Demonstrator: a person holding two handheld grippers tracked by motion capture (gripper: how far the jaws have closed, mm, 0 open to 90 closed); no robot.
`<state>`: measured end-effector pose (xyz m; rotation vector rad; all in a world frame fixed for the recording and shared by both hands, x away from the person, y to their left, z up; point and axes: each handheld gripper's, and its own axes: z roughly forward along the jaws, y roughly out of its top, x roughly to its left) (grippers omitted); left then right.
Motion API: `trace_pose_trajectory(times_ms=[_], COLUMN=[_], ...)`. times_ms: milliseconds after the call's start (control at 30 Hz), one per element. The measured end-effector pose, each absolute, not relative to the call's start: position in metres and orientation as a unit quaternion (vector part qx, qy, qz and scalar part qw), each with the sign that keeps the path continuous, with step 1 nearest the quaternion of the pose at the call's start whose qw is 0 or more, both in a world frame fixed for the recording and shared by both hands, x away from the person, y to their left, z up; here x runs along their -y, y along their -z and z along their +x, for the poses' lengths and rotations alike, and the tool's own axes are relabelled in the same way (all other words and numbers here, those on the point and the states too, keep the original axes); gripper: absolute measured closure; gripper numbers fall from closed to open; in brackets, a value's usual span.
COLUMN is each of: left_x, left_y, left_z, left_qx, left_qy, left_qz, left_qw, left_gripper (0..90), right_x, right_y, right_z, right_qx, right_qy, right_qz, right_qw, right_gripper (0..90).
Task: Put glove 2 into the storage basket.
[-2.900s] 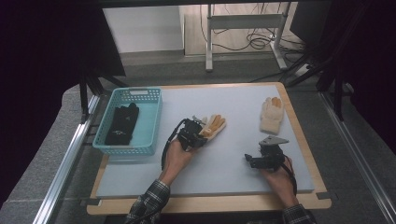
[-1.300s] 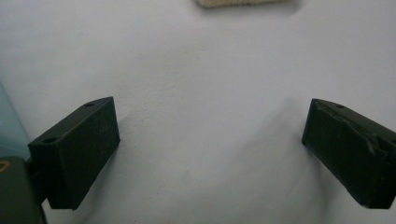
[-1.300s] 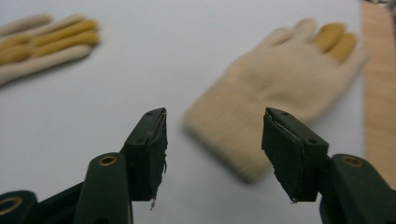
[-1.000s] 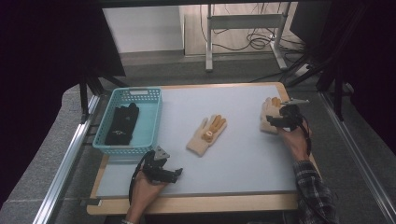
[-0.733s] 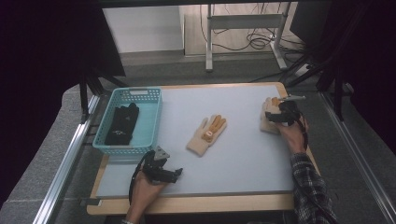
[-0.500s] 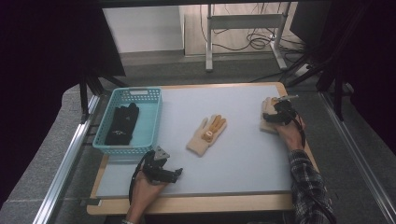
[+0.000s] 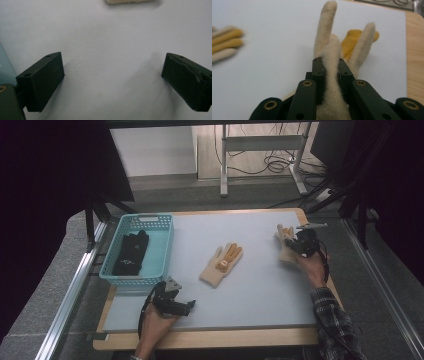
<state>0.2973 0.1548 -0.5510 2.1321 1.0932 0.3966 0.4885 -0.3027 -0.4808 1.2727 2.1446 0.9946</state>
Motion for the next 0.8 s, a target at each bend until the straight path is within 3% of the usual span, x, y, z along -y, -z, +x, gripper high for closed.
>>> trace_pose_trajectory(times_ms=[233,367,633,733,800], left_x=[-0.155,-0.155,-0.155,-0.155,-0.155], left_y=[0.551,0.551,0.551,0.551,0.551], left_z=[0.297,0.297,0.297,0.297,0.297], left_qx=[-0.422,-0.422,-0.423,-0.422,-0.422], left_qy=[-0.153,-0.153,-0.154,-0.154,-0.154], left_qz=[0.823,0.823,0.822,0.823,0.823], left_qw=[0.349,0.349,0.35,0.349,0.349], left_gripper=[4.5,4.5,4.5,4.6,4.6], right_x=[0.27,0.244,0.205,0.192,0.185], right_y=[0.454,0.444,0.471,0.491,0.5], right_z=[0.438,0.396,0.345,0.333,0.329], right_qx=[-0.791,-0.798,-0.817,-0.822,-0.826], right_qy=[-0.389,-0.417,-0.426,-0.419,-0.417], right_qz=[0.408,0.375,0.347,0.346,0.346], right_qw=[0.238,0.221,0.178,0.167,0.154], right_gripper=[80.5,79.7,77.5,71.5,56.2])
